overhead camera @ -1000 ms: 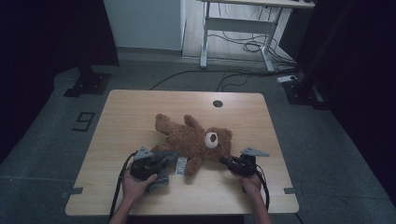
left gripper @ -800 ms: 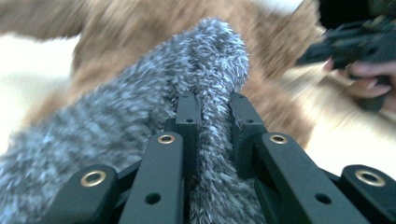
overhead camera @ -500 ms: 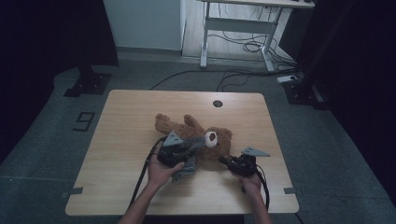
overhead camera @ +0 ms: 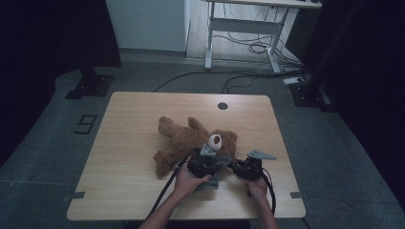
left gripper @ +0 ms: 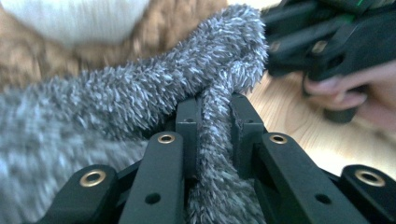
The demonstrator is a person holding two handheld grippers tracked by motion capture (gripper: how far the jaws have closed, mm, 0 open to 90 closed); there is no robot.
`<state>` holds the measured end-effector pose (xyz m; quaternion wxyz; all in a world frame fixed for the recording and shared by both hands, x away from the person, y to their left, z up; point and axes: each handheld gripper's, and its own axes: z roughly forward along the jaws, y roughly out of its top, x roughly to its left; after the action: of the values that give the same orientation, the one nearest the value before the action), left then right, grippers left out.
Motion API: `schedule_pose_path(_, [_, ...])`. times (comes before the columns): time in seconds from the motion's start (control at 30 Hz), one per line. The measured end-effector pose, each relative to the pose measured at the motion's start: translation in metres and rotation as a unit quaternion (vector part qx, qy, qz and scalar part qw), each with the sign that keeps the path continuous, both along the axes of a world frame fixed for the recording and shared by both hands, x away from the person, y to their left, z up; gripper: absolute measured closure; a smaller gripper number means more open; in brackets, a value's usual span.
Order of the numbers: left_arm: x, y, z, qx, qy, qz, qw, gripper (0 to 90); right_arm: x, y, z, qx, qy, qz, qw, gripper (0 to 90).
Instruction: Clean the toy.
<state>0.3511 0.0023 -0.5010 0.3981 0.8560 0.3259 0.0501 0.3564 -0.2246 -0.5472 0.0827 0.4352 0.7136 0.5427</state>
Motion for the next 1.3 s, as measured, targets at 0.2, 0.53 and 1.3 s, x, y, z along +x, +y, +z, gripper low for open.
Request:
schedule_pose_path(0.2, [-0.002, 0.007, -0.015, 0.011, 0.013, 0.012, 0.9998, 76.6, 0.0, 0.0, -0.001, -0.002, 0.0, -0.001, 1.0, 68.0])
schedule_pose_path(0.53, [-0.004, 0.015, -0.017, -0.005, 0.013, 0.019, 0.9997, 76.6, 0.001, -0.001, -0.002, -0.002, 0.0, -0.001, 1.0, 67.9])
schedule_pose_path(1.3, [-0.023, 0.085, -0.012, -0.053, -0.002, 0.052, 0.9973, 77.2, 0.002, -0.004, -0.005, 0.002, 0.014, -0.001, 0.9999, 67.3])
